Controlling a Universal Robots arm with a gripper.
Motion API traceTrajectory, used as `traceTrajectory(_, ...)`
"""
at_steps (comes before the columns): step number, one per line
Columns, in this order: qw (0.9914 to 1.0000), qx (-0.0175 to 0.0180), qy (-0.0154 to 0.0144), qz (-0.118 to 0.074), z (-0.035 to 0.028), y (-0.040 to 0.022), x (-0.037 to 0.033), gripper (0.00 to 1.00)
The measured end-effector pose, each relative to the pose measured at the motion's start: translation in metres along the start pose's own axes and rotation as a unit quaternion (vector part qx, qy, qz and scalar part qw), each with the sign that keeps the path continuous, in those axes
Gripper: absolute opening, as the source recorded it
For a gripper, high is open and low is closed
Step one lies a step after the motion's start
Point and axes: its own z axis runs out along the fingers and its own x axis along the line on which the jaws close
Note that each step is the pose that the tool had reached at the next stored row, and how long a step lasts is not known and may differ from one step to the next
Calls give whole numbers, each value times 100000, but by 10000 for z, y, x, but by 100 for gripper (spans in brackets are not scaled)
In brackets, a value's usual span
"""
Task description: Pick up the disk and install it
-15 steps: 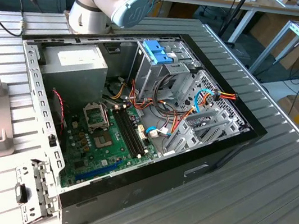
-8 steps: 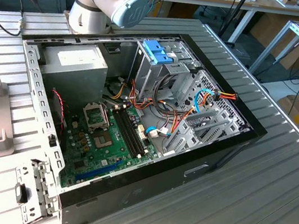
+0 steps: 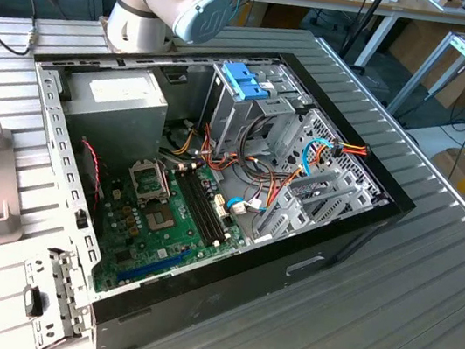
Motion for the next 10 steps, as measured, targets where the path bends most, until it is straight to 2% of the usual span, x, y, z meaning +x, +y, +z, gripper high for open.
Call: traceTrajectory(10,100000,-6,-12,-1,-92,4,-3,37)
